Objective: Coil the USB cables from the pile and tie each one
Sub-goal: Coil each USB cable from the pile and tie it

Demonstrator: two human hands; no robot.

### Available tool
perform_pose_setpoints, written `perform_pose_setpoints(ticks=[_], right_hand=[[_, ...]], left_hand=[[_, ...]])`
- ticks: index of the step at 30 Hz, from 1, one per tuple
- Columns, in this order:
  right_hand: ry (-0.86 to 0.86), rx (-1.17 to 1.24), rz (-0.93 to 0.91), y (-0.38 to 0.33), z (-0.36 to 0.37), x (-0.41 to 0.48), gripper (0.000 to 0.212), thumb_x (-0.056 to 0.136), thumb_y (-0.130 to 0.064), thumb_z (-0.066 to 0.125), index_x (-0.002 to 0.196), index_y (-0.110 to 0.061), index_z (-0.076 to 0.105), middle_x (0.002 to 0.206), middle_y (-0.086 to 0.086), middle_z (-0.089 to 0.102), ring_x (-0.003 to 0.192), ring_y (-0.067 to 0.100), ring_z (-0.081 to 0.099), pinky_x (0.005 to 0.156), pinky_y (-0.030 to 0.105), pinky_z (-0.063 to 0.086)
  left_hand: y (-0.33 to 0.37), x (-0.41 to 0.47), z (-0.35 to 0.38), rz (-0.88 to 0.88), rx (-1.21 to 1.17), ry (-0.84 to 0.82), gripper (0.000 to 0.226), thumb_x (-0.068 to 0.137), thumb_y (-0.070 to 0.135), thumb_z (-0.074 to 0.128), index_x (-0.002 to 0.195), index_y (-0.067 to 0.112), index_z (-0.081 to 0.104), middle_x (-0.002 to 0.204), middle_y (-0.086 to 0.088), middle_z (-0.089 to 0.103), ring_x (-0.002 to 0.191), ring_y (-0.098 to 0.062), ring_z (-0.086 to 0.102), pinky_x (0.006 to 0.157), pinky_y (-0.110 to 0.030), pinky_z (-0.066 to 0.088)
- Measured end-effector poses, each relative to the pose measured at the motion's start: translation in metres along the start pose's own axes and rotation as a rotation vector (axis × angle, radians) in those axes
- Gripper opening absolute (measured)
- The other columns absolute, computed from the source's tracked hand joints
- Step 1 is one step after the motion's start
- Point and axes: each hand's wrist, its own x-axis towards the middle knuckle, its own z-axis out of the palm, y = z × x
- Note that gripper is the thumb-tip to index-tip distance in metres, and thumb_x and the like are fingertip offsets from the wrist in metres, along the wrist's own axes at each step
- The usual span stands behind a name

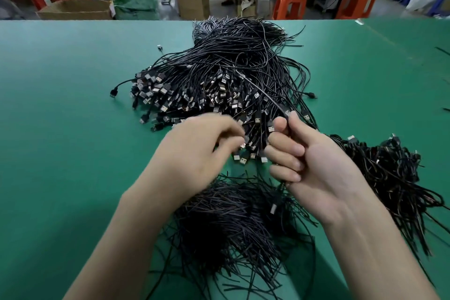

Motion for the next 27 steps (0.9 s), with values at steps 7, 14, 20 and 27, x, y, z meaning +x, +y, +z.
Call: perform_pose_setpoints(ticks=[7, 14, 20, 27], right_hand=[[-0.275, -0.475, 0.047, 0.013, 0.017, -0.012, 0.046, 0.106, -0.042, 0.042, 0.065, -0.022, 0.054, 0.055, -0.005, 0.022, 0.049, 0.012, 0.016, 0.045, 0.027, 0.01], [-0.535, -0.352, 0.084, -0.004, 0.007, -0.017, 0.041, 0.103, -0.037, 0.045, 0.064, -0.023, 0.046, 0.053, -0.009, 0.025, 0.045, 0.009, 0.018, 0.041, 0.022, 0.013], [-0.274, -0.106, -0.398, -0.015, 0.003, -0.012, 0.034, 0.105, -0.031, 0.041, 0.086, -0.017, 0.066, 0.06, -0.009, 0.043, 0.05, 0.003, 0.038, 0.044, 0.015, 0.04], [0.149, -1.073, -0.89, -0.016, -0.014, -0.01, 0.031, 0.111, -0.02, 0.039, 0.095, -0.017, 0.066, 0.081, -0.001, 0.072, 0.074, 0.011, 0.07, 0.07, 0.019, 0.056]], left_hand=[[-0.009, 0.011, 0.011, 0.367, -0.045, 0.214, 0.022, 0.098, 0.0, 0.063, 0.112, 0.012, 0.076, 0.122, 0.002, 0.073, 0.128, -0.019, 0.063, 0.113, -0.043, 0.042], [-0.015, 0.005, -0.008, 0.368, -0.128, 0.281, 0.018, 0.099, 0.036, 0.066, 0.099, 0.026, 0.081, 0.085, 0.022, 0.07, 0.08, 0.0, 0.065, 0.076, -0.031, 0.052], [0.018, 0.0, 0.013, 0.306, -0.014, -0.103, 0.021, 0.108, 0.033, 0.049, 0.117, 0.034, 0.068, 0.067, 0.024, 0.051, 0.064, 0.004, 0.053, 0.067, -0.026, 0.048], [0.025, -0.006, 0.007, 0.384, -0.08, 0.044, 0.03, 0.106, 0.037, 0.05, 0.11, 0.025, 0.077, 0.093, 0.011, 0.076, 0.085, -0.008, 0.069, 0.076, -0.035, 0.055]])
